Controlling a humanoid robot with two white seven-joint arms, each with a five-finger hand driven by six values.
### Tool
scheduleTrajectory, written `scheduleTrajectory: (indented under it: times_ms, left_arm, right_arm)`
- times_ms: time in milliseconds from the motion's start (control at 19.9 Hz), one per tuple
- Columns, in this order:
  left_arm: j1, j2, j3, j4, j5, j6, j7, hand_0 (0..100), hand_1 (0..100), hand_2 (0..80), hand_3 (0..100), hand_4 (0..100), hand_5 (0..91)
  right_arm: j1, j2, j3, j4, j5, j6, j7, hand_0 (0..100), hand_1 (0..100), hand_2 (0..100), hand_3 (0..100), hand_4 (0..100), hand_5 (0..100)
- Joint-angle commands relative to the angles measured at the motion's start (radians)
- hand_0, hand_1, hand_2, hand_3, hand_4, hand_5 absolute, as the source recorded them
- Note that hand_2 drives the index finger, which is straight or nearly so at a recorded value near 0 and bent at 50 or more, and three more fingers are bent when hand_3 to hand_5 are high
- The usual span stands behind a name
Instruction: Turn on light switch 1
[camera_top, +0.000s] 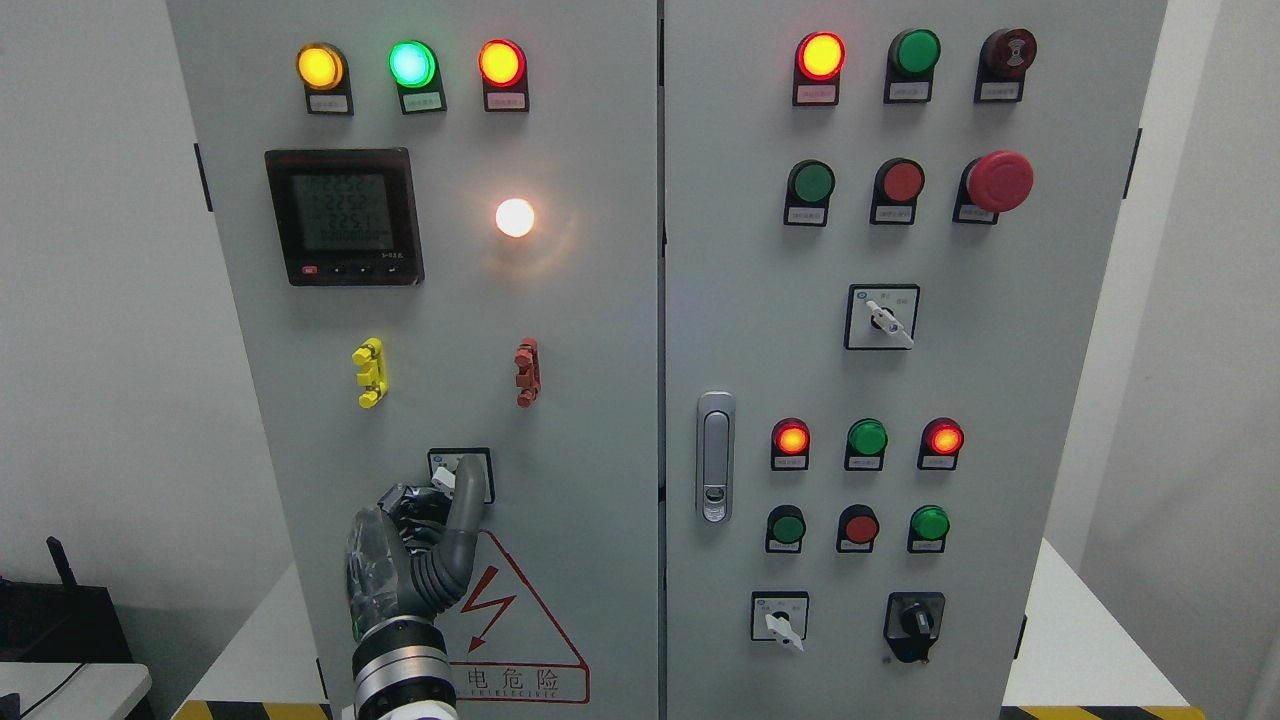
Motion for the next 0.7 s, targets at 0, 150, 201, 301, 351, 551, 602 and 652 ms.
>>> scheduleTrajectory:
  times_ms: [0, 150, 201, 301, 351, 551, 602, 652]
  left_arm:
    - [0.000, 0.000, 0.000, 0.000, 0.000, 0.000, 0.000, 6, 30, 60.0, 74, 78, 62.8]
    - [0.000, 0.000, 0.000, 0.000, 0.000, 0.000, 0.000, 6, 30, 60.0, 74, 77, 62.9]
    - [0.000, 0.000, 0.000, 0.000, 0.000, 0.000, 0.000, 6, 30, 60.0, 74, 77, 62.9]
    - [0.000, 0.000, 0.000, 0.000, 0.000, 0.000, 0.000, 6, 30, 60.0, 74, 77, 62.9]
    - [0.000, 0.000, 0.000, 0.000, 0.000, 0.000, 0.000, 5, 30, 60.0, 74, 77, 62.9]
    - [0.000, 0.000, 0.000, 0.000, 0.000, 0.000, 0.000, 5, 30, 60.0, 74, 77, 63.0]
    - [0.000, 0.000, 0.000, 0.000, 0.000, 0.000, 0.000, 5, 30, 60.0, 74, 77, 63.0]
    - [0.000, 0.000, 0.000, 0.000, 0.000, 0.000, 0.000, 5, 29, 60.0, 74, 77, 63.0]
  right_arm:
    - [0.000, 0.000, 0.017, 0.000, -0.025, 0.000, 0.000, 12, 39, 0, 0, 0, 0]
    - [0.000, 0.000, 0.017, 0.000, -0.025, 0.000, 0.000, 12, 39, 0, 0, 0, 0]
    - [0.000, 0.000, 0.017, 0.000, -0.025, 0.000, 0.000, 12, 39, 0, 0, 0, 0]
    - [0.000, 0.000, 0.017, 0.000, -0.025, 0.000, 0.000, 12, 39, 0, 0, 0, 0]
    - [0.000, 0.000, 0.017, 0.000, -0.025, 0.000, 0.000, 12, 39, 0, 0, 0, 0]
    - [0.000, 0.000, 0.017, 0.000, -0.025, 0.000, 0.000, 12, 39, 0, 0, 0, 0]
    - [0.000, 0.000, 0.017, 0.000, -0.025, 0.000, 0.000, 12, 39, 0, 0, 0, 0]
    - [0.000, 0.000, 0.017, 0.000, -0.025, 0.000, 0.000, 12, 39, 0, 0, 0, 0]
